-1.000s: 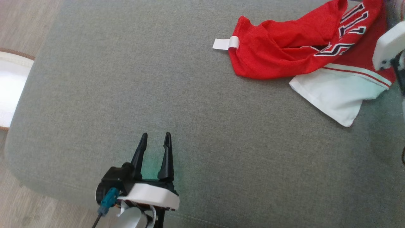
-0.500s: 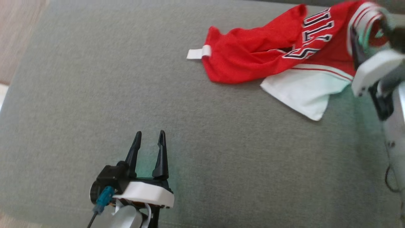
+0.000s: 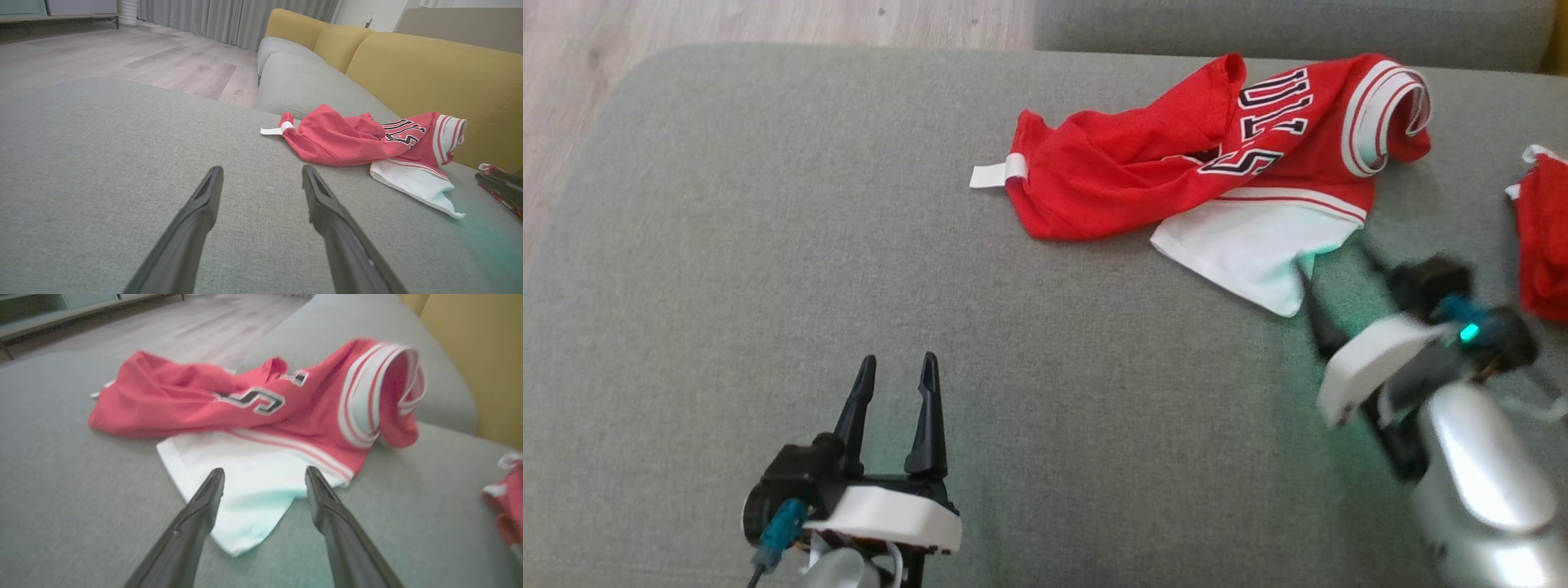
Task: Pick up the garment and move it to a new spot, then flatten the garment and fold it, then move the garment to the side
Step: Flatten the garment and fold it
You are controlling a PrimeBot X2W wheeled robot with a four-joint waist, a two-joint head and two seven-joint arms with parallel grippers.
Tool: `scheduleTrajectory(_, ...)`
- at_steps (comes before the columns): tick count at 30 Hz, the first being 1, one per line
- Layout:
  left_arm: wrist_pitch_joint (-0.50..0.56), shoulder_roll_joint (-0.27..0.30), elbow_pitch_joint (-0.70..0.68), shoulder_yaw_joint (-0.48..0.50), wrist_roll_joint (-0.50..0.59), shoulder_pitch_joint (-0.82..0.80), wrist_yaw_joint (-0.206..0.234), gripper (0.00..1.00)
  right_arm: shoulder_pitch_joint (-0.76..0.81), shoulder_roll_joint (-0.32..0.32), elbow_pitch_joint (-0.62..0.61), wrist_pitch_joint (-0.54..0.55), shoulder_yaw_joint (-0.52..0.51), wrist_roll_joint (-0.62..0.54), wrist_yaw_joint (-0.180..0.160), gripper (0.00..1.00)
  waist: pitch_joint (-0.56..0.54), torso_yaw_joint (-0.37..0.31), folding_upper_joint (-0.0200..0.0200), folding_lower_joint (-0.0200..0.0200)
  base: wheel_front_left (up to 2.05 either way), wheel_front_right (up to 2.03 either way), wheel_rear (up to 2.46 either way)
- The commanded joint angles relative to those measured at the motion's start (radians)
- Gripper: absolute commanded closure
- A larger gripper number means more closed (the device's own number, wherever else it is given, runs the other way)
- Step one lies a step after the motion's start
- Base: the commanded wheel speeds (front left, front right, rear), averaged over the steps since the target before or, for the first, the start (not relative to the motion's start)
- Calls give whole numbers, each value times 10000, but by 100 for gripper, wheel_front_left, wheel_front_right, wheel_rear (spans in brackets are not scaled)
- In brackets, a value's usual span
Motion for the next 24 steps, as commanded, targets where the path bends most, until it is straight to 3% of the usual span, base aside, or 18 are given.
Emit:
scheduleTrajectory(1, -2, 188, -381, 373, -4, -194, 72, 0, 63, 97, -531, 153, 361, 105, -7, 0, 76, 35, -1, 2, 0, 0, 0)
scheduleTrajectory(5, 28, 198, -478, 346, 4, -242, 100, 0, 440, 48, -638, 519, 703, -5, -7, 0, 334, 170, -1, 2, 0, 0, 0)
scheduleTrajectory(12, 14, 145, -453, 334, -4, -387, 103, 0, 196, -85, 293, 957, 992, -447, -7, 0, 716, 515, -1, 2, 0, 0, 0)
scheduleTrajectory(13, 8, 142, -437, 341, -9, -395, 98, 0, 152, -78, 417, 1021, 1041, -427, -7, 5, 731, 534, -1, 2, 0, 0, 0)
scheduleTrajectory(15, -5, 135, -405, 356, -17, -406, 90, 0, 49, -68, 625, 1112, 1090, -378, -7, 55, 745, 553, -1, 2, 0, 0, 0)
scheduleTrajectory(16, -11, 133, -390, 363, -20, -410, 87, 0, -5, -64, 691, 1093, 1096, -366, -7, 66, 745, 551, -1, 2, 0, 0, 0)
scheduleTrajectory(18, -22, 135, -359, 386, -28, -406, 94, 0, -115, -42, 814, 1051, 1088, -341, -7, 100, 724, 524, -1, 2, 0, 0, 0)
scheduleTrajectory(24, -47, 176, -343, 456, -39, -337, 139, 0, -266, 104, 567, 481, 889, -271, -7, 100, 495, 227, -1, 2, 0, 0, 0)
